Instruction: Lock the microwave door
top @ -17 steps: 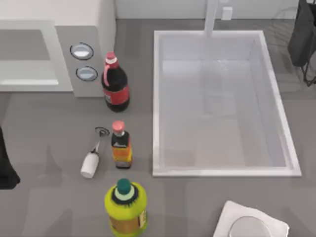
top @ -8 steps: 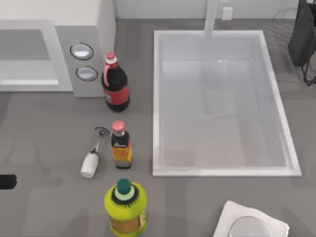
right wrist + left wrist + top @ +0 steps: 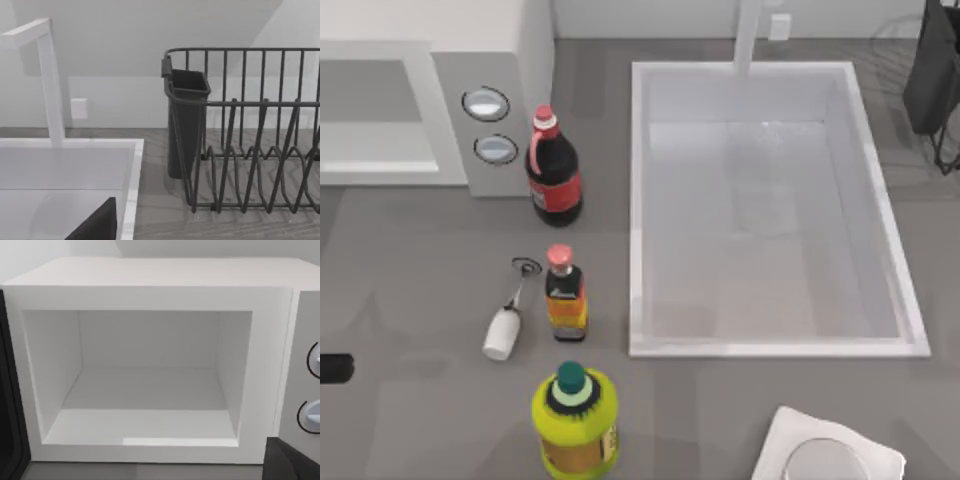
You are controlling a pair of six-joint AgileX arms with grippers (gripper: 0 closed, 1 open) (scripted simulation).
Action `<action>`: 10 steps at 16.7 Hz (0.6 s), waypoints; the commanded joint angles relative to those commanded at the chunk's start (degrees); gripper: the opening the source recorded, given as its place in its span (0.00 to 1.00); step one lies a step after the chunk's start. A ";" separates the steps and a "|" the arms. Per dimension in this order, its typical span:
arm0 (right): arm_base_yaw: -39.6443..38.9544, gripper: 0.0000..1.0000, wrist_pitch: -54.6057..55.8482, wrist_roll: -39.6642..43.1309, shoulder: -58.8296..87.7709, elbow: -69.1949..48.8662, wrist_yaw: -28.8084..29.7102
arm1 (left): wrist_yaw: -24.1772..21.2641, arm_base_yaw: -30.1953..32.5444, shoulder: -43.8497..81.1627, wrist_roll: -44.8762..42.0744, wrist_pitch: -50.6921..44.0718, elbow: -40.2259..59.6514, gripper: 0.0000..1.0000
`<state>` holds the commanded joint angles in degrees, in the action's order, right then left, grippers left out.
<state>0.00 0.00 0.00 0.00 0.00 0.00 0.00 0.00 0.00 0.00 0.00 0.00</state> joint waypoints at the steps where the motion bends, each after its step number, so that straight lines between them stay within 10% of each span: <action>1: 0.00 1.00 0.00 0.00 0.00 0.00 0.00 | 0.00 0.00 0.00 0.00 0.00 0.00 0.00; 10: 0.00 1.00 0.00 0.00 0.00 0.00 0.00 | -3.09 -5.66 6.09 -5.19 -3.23 5.67 0.00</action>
<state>0.00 0.00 0.00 0.00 0.00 0.00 -3.09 -5.66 6.09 -5.19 -3.23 5.67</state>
